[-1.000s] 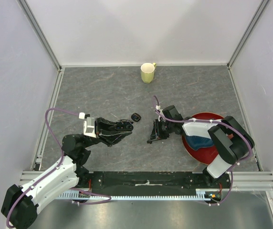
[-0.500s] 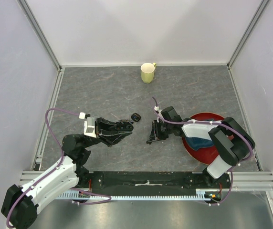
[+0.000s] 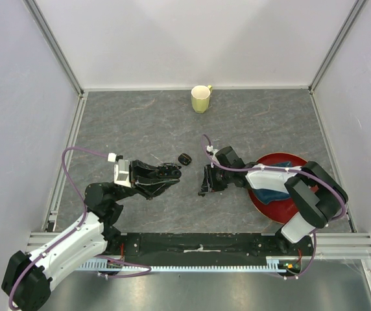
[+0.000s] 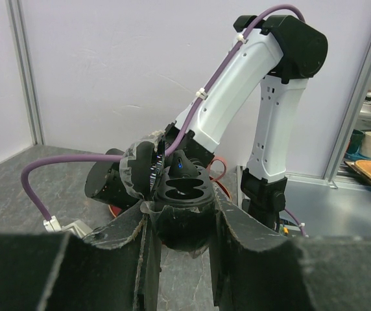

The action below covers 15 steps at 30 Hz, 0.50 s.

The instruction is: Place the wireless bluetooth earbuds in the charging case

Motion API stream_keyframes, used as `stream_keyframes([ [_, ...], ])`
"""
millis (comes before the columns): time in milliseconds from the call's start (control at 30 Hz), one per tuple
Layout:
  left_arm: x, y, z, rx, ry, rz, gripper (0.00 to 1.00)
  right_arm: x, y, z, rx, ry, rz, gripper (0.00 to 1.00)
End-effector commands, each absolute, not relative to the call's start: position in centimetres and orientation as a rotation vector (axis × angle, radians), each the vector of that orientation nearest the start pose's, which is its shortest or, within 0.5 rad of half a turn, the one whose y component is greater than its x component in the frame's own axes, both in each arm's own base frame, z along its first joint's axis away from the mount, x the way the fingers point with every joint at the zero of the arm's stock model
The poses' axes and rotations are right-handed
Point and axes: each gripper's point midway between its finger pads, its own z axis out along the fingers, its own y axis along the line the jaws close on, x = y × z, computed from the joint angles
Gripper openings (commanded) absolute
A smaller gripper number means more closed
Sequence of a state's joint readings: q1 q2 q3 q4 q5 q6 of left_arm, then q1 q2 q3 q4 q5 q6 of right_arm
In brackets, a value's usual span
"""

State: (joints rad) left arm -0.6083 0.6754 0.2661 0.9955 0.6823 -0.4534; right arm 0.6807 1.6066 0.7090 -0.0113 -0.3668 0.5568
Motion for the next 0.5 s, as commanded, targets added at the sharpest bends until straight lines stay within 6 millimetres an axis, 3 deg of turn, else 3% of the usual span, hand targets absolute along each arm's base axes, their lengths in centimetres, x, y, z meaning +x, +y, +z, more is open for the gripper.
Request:
stream_keyframes([
  [0, 13.33, -24.21, 31.91, 0.746, 0.929, -1.240, 0.02, 20.64, 26.69, 0.73, -0.369, 2.661, 0.807, 0.35],
  [467, 13.37, -24.16, 31.72, 0.741, 0.935, -1.239, 0.02, 20.44, 26.72, 0.92, -0.423, 2.623, 0.717, 0.35],
])
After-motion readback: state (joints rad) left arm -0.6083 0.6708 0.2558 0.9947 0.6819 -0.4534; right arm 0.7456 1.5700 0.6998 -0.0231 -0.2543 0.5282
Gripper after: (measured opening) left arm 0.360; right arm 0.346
